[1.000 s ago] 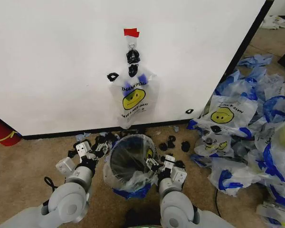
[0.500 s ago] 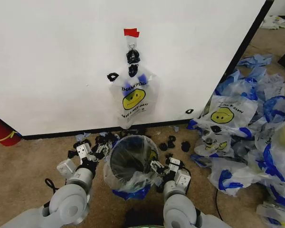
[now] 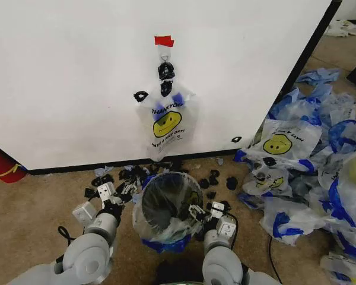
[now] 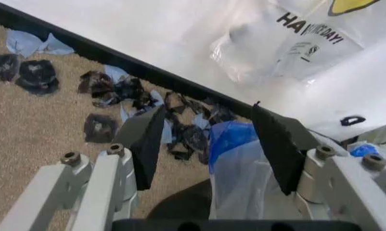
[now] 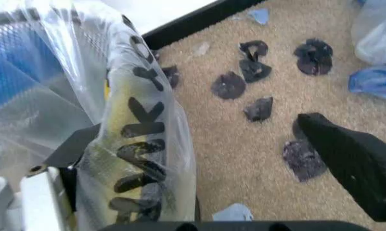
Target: Pick up the garbage bag from the wall and place it over the trash bin.
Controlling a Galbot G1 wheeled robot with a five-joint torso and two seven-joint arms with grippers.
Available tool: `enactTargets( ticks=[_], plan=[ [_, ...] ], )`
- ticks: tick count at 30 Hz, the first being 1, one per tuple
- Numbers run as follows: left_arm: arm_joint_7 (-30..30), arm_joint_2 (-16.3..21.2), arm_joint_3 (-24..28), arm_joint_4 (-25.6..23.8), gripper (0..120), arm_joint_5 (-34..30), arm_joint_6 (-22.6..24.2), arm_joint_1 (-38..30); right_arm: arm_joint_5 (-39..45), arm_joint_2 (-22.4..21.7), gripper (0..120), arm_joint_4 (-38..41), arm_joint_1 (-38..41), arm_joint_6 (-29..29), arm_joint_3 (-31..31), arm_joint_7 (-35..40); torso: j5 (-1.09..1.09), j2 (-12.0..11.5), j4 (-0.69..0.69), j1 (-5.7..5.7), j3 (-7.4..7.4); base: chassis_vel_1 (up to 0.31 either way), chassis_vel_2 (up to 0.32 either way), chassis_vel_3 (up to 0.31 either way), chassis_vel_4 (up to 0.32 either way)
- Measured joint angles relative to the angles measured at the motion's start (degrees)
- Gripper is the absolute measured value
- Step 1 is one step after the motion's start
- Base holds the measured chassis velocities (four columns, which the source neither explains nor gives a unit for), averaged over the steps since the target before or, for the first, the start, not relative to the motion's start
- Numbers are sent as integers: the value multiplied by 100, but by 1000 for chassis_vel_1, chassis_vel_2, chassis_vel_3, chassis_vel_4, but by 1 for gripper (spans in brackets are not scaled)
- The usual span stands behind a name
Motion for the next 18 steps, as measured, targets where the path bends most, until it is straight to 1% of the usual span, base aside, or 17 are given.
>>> enactTargets(
  ticks=[6, 13, 18],
  plan=[
    [23, -13, 7, 30, 59, 10, -10, -6, -41, 66, 94, -68, -3, -11, 3, -44, 1, 0, 0, 0, 0, 0, 0, 0, 0],
    [53, 11, 13, 72, 59, 23, -13, -30, -183, 47, 93, -48, -75, -104, 3, 2, 1, 0, 0, 0, 1, 0, 0, 0, 0],
    [69, -2, 20, 83, 59, 34, -17, -22, -282, 43, 93, -33, -107, -50, 25, 10, 1, 0, 1, 0, 2, 0, 0, 0, 0]
  ],
)
